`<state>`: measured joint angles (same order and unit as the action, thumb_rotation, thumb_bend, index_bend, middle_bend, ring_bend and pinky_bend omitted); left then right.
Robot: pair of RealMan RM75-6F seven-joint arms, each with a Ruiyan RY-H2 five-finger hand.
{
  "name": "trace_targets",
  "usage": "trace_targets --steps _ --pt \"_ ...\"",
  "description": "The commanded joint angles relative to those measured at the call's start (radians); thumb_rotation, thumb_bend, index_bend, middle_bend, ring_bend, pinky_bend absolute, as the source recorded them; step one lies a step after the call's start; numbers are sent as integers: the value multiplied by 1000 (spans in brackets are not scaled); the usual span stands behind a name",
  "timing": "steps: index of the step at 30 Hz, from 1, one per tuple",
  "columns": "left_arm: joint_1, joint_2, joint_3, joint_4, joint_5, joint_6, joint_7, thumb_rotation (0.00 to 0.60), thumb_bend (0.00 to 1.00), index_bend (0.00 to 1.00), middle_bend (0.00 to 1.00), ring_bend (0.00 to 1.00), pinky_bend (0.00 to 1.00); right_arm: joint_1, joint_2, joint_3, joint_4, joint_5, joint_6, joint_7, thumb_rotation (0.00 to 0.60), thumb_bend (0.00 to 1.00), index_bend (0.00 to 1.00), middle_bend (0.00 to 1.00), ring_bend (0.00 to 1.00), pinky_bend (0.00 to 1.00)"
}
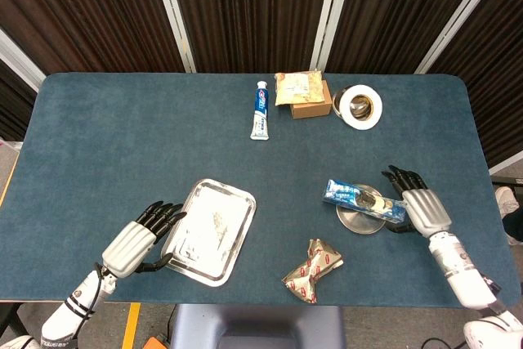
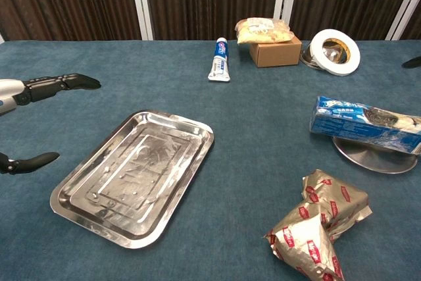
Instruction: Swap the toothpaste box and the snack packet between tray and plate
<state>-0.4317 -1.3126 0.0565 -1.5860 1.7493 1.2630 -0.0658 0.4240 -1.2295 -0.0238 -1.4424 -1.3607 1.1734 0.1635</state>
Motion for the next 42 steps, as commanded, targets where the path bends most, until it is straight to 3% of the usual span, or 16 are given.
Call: trace_targets --steps 1,3,6,13,17,23,32,42 --pt "-24 -9 -11 -27 6 -25 23 600 380 0 0 0 18 -87 66 -11 -80 -70 148 -12 600 249 0 0 0 0" --pt "-75 -40 -24 -107 3 -91 -12 600 374 0 0 0 27 -190 106 -34 -137 -130 325 -14 600 249 0 0 0 0" --pt "-110 -82 -47 -168 -20 -141 9 600 369 0 0 0 62 -219 139 -65 -169 -189 359 -36 600 249 0 0 0 0" --pt "-229 -262 -149 -243 -206 -341 131 600 331 0 0 0 77 -227 198 -77 -196 -205 306 26 600 249 0 0 0 0" --pt "-269 -405 -206 -216 -333 -369 231 600 305 0 0 0 117 -225 215 -68 -188 -191 275 56 600 249 0 0 0 0" --pt "-371 -586 -266 -90 -460 -457 258 600 287 0 0 0 117 -223 232 -47 -179 -181 247 117 600 249 0 0 0 0" --pt "-450 -737 -282 100 -508 -477 307 600 283 0 0 0 90 -231 249 -23 -166 -170 233 169 600 248 0 0 0 0" --pt "-466 -816 -209 261 -391 -373 440 600 278 0 0 0 100 -275 261 -6 -172 -194 302 158 600 248 0 0 0 0"
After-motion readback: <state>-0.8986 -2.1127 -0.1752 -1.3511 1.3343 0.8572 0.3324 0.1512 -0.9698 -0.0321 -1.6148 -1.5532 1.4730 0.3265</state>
